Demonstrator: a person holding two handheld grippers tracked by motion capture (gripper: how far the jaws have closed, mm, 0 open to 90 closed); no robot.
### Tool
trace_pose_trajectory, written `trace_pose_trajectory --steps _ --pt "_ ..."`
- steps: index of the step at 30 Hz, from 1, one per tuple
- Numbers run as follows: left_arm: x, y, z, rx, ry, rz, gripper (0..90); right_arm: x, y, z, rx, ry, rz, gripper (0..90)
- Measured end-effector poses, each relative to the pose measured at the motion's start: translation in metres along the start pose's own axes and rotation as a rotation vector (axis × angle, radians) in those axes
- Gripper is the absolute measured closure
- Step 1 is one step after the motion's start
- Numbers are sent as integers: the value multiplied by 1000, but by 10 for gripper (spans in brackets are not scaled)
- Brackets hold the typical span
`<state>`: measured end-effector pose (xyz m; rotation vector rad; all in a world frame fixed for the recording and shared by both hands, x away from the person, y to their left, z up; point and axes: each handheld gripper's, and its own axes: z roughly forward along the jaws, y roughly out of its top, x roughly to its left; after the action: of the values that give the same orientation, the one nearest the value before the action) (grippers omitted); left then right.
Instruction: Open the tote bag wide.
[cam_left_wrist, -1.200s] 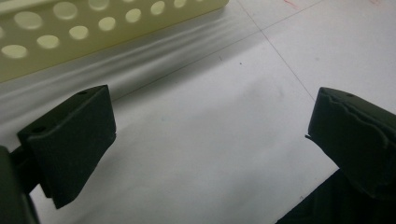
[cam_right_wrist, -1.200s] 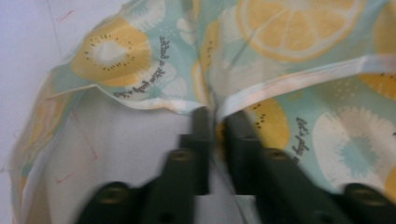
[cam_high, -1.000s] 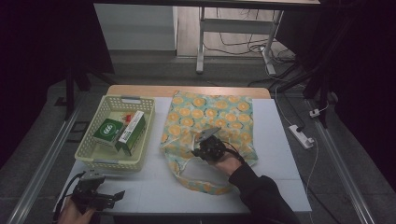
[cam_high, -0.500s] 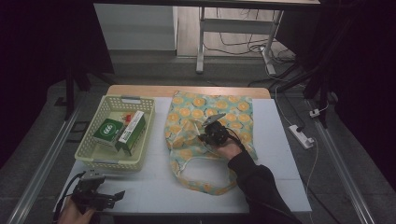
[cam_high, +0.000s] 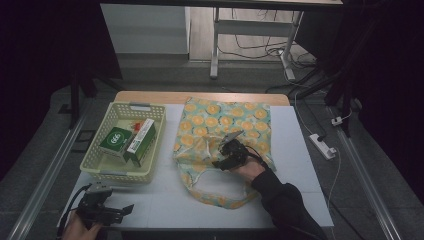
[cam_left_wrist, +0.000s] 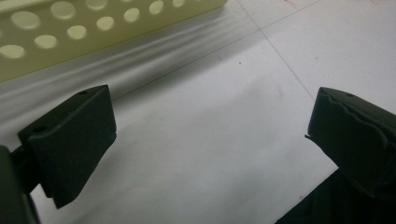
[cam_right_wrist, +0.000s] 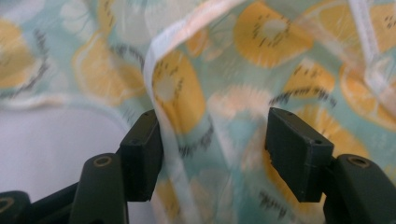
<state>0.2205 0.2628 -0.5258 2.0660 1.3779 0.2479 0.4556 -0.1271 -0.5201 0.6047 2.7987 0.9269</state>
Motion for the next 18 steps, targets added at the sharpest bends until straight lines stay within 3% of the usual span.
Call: trace_pose_trajectory --steps 2,5,13,15,18 --pt "0 0 0 1 -2 -1 16 3 -5 -4 13 -22 -23 406" --pt "0 0 0 4 0 1 16 2 -9 -8 10 -24 -22 509" --pt "0 1 1 8 1 0 17 3 -7 -8 3 -27 -53 880" --pt "0 0 1 6 1 0 16 3 -6 -8 7 -33 -49 900" --pt "0 1 1 8 -2 -1 16 -2 -6 -10 -16 -15 -4 900"
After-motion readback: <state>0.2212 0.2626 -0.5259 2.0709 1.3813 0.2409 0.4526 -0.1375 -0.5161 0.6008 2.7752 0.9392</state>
